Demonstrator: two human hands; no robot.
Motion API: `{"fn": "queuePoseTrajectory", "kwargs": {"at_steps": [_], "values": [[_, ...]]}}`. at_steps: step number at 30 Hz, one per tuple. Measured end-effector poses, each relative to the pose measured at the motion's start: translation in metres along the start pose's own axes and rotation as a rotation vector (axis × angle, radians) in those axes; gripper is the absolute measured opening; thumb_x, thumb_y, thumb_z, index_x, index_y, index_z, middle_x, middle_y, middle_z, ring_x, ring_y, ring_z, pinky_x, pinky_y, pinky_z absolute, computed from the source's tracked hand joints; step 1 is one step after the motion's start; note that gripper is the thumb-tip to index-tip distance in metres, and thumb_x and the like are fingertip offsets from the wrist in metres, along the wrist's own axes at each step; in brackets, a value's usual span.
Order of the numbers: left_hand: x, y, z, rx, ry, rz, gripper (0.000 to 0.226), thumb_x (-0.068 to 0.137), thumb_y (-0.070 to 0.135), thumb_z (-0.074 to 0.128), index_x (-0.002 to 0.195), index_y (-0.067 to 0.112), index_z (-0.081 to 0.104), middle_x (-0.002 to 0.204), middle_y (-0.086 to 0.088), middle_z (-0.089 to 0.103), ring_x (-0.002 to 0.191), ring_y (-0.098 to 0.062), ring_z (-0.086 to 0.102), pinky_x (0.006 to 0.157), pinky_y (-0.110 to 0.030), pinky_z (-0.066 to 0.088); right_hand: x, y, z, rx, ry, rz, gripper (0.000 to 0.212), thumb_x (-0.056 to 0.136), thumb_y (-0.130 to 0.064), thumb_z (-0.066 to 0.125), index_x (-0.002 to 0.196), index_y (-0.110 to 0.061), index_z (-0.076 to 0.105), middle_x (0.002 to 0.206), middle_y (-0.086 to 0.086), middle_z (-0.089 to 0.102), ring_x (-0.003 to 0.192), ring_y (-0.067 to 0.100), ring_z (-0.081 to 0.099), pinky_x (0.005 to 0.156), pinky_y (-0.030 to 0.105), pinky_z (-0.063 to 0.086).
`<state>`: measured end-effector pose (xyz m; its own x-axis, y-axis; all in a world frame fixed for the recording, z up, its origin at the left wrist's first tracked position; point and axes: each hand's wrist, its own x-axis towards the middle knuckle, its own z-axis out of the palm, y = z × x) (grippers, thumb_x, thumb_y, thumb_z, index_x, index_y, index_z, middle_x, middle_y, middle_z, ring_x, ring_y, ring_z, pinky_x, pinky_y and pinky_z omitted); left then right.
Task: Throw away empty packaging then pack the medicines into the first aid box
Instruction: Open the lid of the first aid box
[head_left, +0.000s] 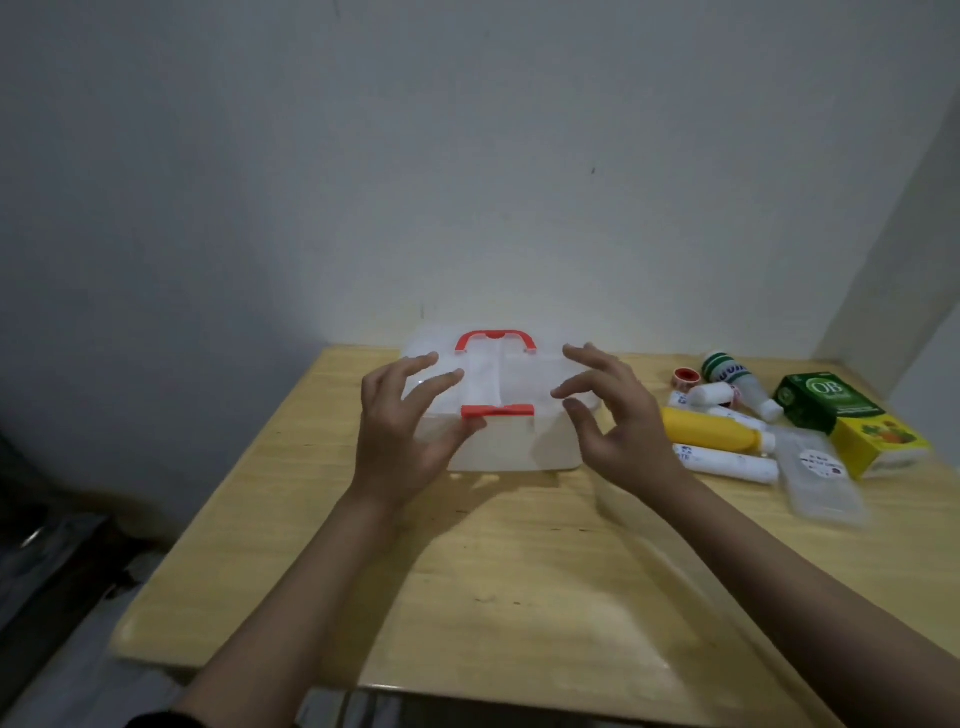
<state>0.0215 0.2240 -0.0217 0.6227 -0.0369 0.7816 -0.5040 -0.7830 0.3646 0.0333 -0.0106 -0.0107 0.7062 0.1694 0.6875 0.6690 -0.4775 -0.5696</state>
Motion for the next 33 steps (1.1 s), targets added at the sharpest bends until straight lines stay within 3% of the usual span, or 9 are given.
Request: {"fn": "queuePoseTrajectory", "kwargs": {"at_steps": [3,9,11,13,15,19,24,27,33], "values": [[0.004,0.012,0.005,-0.085,0.068,-0.157,0.039,0.076,0.05,0.064,0.098,0.018,0.07,0.113,-0.006,0.063,0.111,-0.028,0.05,0.091,-0.001,0.024,-0.008,-0.002,0.002,-0.009,-0.06,0.021,0.02,0.081,-0.008,0.058,0.094,-0.02,0.068,0.139,0.0,0.047,0.14,0.019,0.032,0.11,0.044,0.032],[0.006,0.019,0.013,-0.182,0.088,-0.404,0.045,0.075,0.048,0.066,0.112,0.023,0.059,0.14,-0.006,0.042,0.13,-0.018,0.038,0.087,-0.009,0.03,-0.006,-0.008,0.007,-0.099,-0.133,-0.018,0.035,0.083,-0.023,0.063,0.115,-0.036,0.063,0.142,0.002,0.04,0.137,0.025,0.025,0.11,0.035,0.018],[0.004,0.019,0.014,-0.201,0.082,-0.492,0.059,0.073,0.052,0.066,0.124,0.026,0.05,0.144,-0.005,0.038,0.131,-0.019,0.038,0.093,-0.02,0.041,-0.005,-0.009,0.01,-0.135,-0.14,-0.008,0.034,0.084,-0.029,0.062,0.117,-0.039,0.061,0.142,0.003,0.038,0.136,0.026,0.023,0.107,0.027,0.011],[0.004,0.018,0.015,-0.186,0.081,-0.537,0.071,0.071,0.055,0.067,0.131,0.028,0.041,0.141,-0.003,0.041,0.128,-0.021,0.042,0.095,-0.038,0.049,-0.005,-0.01,0.016,-0.162,-0.158,0.0,0.034,0.085,-0.039,0.057,0.119,-0.042,0.059,0.144,0.004,0.034,0.139,0.028,0.016,0.108,0.032,0.01],[0.004,0.016,0.016,-0.181,0.078,-0.555,0.078,0.068,0.057,0.069,0.133,0.029,0.035,0.139,-0.001,0.044,0.127,-0.022,0.043,0.095,-0.044,0.05,-0.006,-0.009,0.022,-0.185,-0.157,0.016,0.037,0.085,-0.045,0.052,0.121,-0.043,0.057,0.148,0.006,0.029,0.142,0.031,0.007,0.109,0.041,0.009],[0.003,0.016,0.014,-0.256,0.067,-0.584,0.09,0.06,0.052,0.078,0.134,0.028,0.032,0.136,0.003,0.045,0.121,-0.014,0.045,0.089,-0.025,0.047,-0.004,-0.005,0.029,-0.233,-0.112,0.036,0.035,0.086,-0.046,0.05,0.121,-0.046,0.055,0.151,0.004,0.028,0.144,0.028,-0.001,0.11,0.042,0.001],[0.0,0.015,0.015,-0.305,-0.006,-0.569,0.108,0.055,0.046,0.085,0.14,0.036,0.018,0.147,0.006,0.03,0.128,-0.008,0.033,0.094,-0.027,0.043,-0.002,-0.006,0.025,-0.245,-0.113,0.032,0.037,0.087,-0.046,0.047,0.123,-0.045,0.055,0.147,0.004,0.034,0.143,0.033,0.006,0.109,0.045,0.009],[0.002,0.016,0.016,-0.319,-0.021,-0.602,0.116,0.055,0.046,0.085,0.143,0.039,0.008,0.151,0.004,0.027,0.134,-0.015,0.033,0.1,-0.035,0.043,0.004,-0.007,0.022,-0.252,-0.102,0.042,0.038,0.088,-0.043,0.049,0.125,-0.046,0.052,0.146,0.003,0.035,0.142,0.032,0.009,0.108,0.045,0.012],[0.001,0.016,0.021,-0.359,-0.066,-0.678,0.112,0.054,0.041,0.087,0.142,0.035,0.018,0.145,0.007,0.036,0.13,-0.014,0.037,0.103,-0.043,0.044,0.026,-0.012,0.007,-0.27,-0.042,0.009,0.037,0.089,-0.036,0.052,0.125,-0.041,0.054,0.138,0.006,0.045,0.133,0.033,0.03,0.108,0.043,0.026]]}}
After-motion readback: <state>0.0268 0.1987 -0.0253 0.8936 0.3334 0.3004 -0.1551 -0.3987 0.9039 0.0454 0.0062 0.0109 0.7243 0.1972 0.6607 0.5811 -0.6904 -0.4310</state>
